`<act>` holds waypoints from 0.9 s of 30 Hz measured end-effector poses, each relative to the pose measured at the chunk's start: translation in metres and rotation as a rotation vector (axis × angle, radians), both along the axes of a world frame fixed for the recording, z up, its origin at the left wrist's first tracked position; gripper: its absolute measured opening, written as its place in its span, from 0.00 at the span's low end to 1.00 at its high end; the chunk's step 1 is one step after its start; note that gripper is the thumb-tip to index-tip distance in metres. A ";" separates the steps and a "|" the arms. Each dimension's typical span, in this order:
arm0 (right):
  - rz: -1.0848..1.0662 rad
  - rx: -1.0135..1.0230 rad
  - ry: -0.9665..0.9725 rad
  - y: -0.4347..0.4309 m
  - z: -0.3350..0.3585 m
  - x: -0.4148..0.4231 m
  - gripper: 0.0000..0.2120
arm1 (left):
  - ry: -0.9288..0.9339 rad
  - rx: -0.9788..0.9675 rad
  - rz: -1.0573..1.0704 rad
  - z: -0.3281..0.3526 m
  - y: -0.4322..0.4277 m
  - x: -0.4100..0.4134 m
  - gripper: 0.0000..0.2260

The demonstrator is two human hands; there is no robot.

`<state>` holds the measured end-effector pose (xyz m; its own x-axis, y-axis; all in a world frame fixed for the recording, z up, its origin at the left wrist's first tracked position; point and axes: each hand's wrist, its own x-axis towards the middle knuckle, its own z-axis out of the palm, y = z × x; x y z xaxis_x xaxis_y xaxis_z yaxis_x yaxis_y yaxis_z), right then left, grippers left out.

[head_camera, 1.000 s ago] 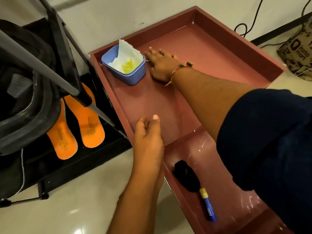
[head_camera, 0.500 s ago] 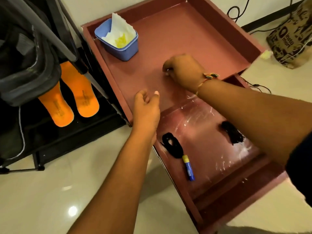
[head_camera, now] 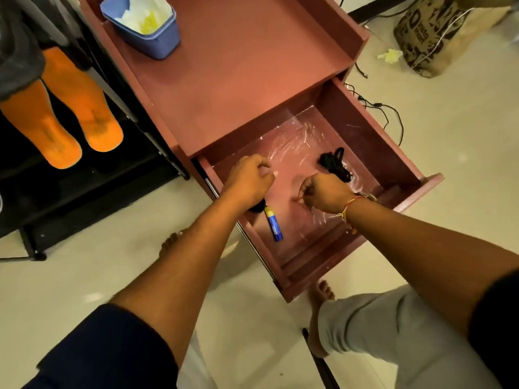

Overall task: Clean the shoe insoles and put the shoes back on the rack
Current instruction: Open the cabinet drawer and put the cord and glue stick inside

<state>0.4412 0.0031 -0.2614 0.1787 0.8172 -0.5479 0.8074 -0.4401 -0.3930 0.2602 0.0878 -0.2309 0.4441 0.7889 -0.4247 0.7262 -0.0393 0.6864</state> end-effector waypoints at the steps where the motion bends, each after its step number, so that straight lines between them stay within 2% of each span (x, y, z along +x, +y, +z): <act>1: 0.013 -0.020 -0.014 -0.001 -0.005 -0.001 0.04 | 0.038 -0.004 -0.037 -0.003 -0.002 -0.001 0.12; 9: 0.020 0.001 -0.049 -0.003 -0.013 0.002 0.05 | 0.137 -0.055 -0.142 -0.013 -0.019 -0.005 0.15; 11: -0.044 0.026 -0.054 -0.004 -0.003 0.008 0.06 | 0.135 -0.063 -0.164 -0.014 -0.028 -0.004 0.15; 15: -0.268 0.080 -0.130 -0.018 0.036 0.028 0.09 | 0.109 -0.119 -0.250 -0.010 -0.058 0.001 0.18; 17: -0.498 0.069 -0.202 -0.035 0.049 0.041 0.15 | 0.099 -0.171 -0.331 -0.003 -0.081 0.005 0.18; 19: -0.778 -0.050 -0.265 -0.054 0.057 0.047 0.24 | 0.098 -0.229 -0.388 0.004 -0.104 0.009 0.18; 21: -0.893 -0.145 -0.167 -0.067 0.062 0.047 0.28 | 0.107 -0.272 -0.410 0.007 -0.123 0.009 0.18; 22: -0.863 -0.142 -0.083 -0.073 0.065 0.050 0.27 | 0.125 -0.267 -0.431 0.010 -0.134 0.010 0.19; 23: -0.738 -0.166 -0.063 -0.079 0.071 0.048 0.26 | 0.147 -0.251 -0.448 0.013 -0.144 0.011 0.21; 25: -0.663 -0.177 -0.053 -0.090 0.084 0.045 0.24 | 0.186 -0.186 -0.448 0.017 -0.159 0.011 0.22; 27: -0.719 -0.169 0.011 -0.094 0.081 0.050 0.20 | 0.205 -0.121 -0.409 0.016 -0.167 0.010 0.21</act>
<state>0.4912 -0.0911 -0.1803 0.6318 0.4047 -0.6611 0.2933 -0.9143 -0.2794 0.2706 -0.0790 -0.2148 0.6059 0.5062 -0.6137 0.7884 -0.2791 0.5481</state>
